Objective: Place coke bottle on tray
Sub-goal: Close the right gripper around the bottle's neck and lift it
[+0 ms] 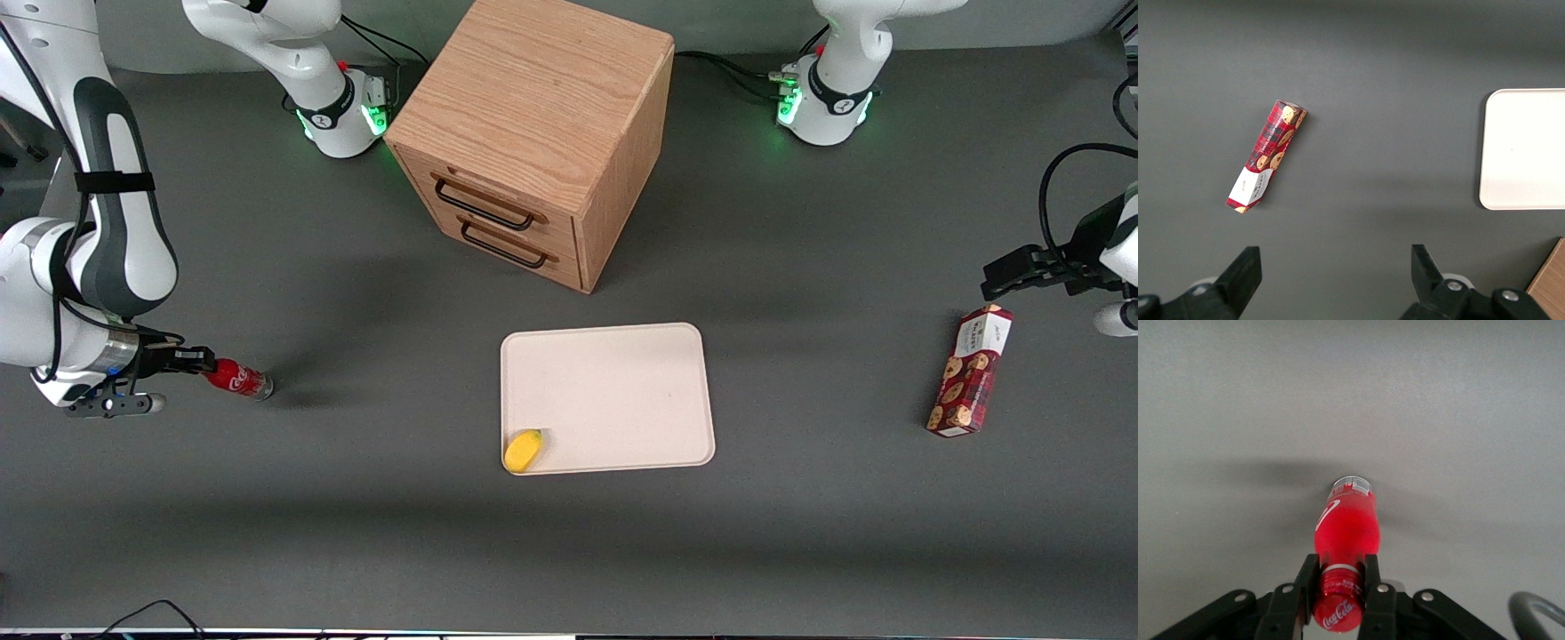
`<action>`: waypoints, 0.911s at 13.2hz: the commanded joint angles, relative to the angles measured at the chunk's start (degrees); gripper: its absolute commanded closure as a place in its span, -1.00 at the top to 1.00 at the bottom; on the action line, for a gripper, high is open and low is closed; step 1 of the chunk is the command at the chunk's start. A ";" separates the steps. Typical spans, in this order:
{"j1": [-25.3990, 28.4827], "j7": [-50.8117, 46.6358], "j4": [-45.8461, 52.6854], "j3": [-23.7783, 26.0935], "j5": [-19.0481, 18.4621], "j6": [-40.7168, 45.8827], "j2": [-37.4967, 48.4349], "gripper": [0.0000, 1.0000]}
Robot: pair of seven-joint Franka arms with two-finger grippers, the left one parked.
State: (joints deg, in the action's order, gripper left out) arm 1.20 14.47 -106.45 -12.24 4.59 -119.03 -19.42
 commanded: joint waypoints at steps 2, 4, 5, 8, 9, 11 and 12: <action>0.73 -1.28 11.48 0.29 -2.20 13.78 2.01 -0.88; 0.74 -1.28 20.88 1.60 -2.30 23.18 1.93 -0.88; 0.73 -1.37 25.46 2.83 -2.56 27.41 1.93 -0.89; 0.82 -9.94 35.58 9.22 -3.96 37.70 1.66 -0.88; 0.82 -16.42 37.44 13.34 -5.36 40.52 1.23 -0.89; 0.56 -32.40 38.60 22.75 -5.91 41.69 0.61 -0.89; 0.56 -41.01 38.69 27.40 -5.73 41.25 -0.35 -0.89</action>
State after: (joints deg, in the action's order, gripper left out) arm 1.95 -12.96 -70.95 7.80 0.10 -79.21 -16.91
